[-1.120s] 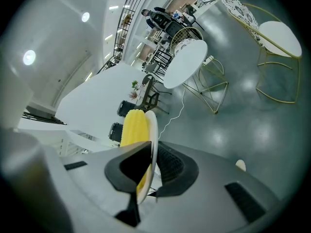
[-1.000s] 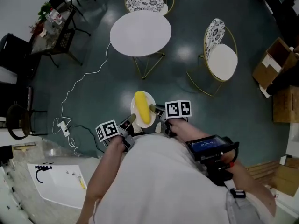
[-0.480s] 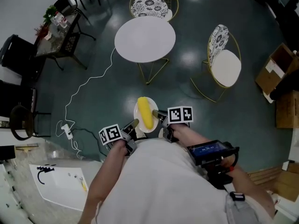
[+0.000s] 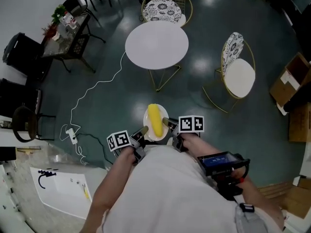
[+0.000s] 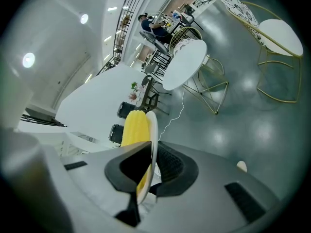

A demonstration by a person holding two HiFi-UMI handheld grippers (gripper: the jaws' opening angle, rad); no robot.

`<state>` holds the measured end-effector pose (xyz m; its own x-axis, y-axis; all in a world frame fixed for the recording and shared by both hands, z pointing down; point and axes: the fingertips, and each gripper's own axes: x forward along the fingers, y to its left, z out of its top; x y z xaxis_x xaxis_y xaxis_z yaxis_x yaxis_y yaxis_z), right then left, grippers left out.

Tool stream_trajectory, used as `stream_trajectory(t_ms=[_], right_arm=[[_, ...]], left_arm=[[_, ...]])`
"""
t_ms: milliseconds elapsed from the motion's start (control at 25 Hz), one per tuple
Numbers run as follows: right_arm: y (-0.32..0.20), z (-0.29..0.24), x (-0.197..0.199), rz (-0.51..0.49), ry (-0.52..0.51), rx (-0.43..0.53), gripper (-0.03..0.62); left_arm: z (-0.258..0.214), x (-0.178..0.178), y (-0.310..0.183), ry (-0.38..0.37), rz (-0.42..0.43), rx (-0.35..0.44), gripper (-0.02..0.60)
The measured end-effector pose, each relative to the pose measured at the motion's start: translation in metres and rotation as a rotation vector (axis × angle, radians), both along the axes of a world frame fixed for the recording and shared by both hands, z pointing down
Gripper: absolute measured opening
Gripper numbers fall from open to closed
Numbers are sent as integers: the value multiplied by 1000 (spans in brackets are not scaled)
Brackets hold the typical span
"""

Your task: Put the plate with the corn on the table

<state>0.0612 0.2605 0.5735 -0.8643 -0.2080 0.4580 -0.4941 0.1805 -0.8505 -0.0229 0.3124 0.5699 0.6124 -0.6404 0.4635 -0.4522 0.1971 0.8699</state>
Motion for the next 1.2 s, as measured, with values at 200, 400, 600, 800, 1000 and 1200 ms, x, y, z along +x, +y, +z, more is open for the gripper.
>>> stream_trajectory(t_ms=[200,400,600,800,1000,1200], right_arm=[[-10,6,-5,7,14,-9,34],[-35,13,-8,19,39,10,35],[-64,18,-8,56,68,0,35],[-98,19,-19,107,66,-9,35],[-132,9,-37,135,49,10,35],[-158,-1,-60,153,29,14,35]], left_arm=[[7,-5,-11,8,12,-9,23],[18,-9,-39,16,53,-17,25],[24,-11,-72,22,108,-32,25],[19,-25,-112,72,135,-17,23],[7,-45,-148,116,142,26,21],[6,-70,-177,150,123,40,21]])
